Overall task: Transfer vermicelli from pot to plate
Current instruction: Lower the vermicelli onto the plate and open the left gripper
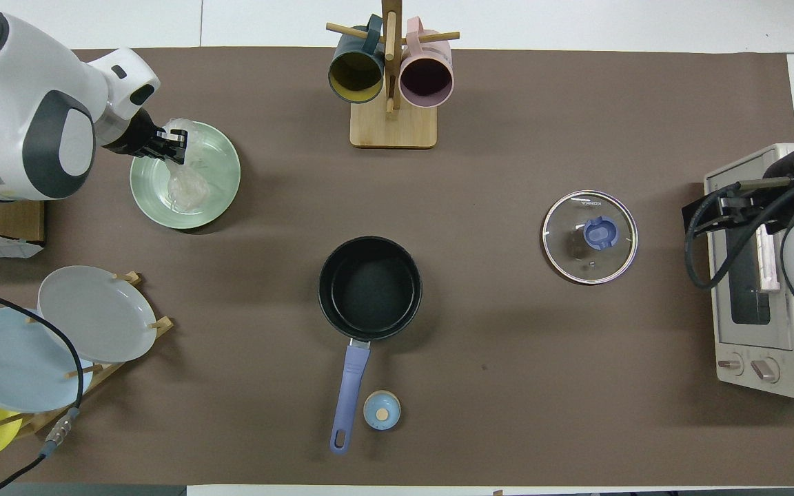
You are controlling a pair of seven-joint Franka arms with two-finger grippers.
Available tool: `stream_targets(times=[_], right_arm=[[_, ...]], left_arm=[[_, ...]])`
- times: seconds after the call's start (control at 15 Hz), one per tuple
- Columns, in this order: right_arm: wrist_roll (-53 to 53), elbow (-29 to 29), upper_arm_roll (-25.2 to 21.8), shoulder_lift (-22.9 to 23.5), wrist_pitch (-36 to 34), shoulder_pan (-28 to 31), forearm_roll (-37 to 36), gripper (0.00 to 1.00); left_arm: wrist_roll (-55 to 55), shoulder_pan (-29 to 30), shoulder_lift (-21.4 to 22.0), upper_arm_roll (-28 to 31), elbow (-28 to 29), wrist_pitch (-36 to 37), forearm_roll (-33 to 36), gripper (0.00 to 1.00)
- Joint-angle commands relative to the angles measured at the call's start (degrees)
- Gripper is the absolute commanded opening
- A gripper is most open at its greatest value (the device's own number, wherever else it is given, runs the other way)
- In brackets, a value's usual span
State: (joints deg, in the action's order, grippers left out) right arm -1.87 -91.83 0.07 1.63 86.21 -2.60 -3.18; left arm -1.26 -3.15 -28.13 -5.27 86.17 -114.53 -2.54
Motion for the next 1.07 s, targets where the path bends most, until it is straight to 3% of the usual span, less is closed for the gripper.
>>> stream_targets(times=[0.0,0.4,0.47,0.53,0.8,1.0], right_arm=[[-0.51,1.83,0.54,0.83,-1.65,0.58,0.02,1.0],[-0.42,1.39,0.54,0.48,-1.4,2.43,0.1,1.0],[-0.24,1.39,0.37,0.56,-1.22,2.51,0.1,1.0],[-0.24,1.39,0.28,0.56,-1.3,2.69,0.19,1.0],[-0.33,1.39,0.19,-0.05,-1.4,2.69,2.13,1.0],[-0.24,1.39,0.19,0.04,-1.22,4.09,2.13,1.0]], left_arm=[[-1.29,0.34,0.53,-0.1,1.54,-2.79,1.58,0.0],[-7.52,1.75,0.18,-0.1,6.02,-8.77,2.72,0.0],[-7.53,1.75,0.27,-0.1,6.11,-8.78,2.72,0.34],[-7.53,1.66,0.27,-0.1,5.94,-8.26,2.72,0.99],[-6.83,1.66,3.77,-0.1,4.27,-2.12,2.63,1.0],[2.8,1.31,9.56,-0.18,4.18,3.34,2.72,1.0]])
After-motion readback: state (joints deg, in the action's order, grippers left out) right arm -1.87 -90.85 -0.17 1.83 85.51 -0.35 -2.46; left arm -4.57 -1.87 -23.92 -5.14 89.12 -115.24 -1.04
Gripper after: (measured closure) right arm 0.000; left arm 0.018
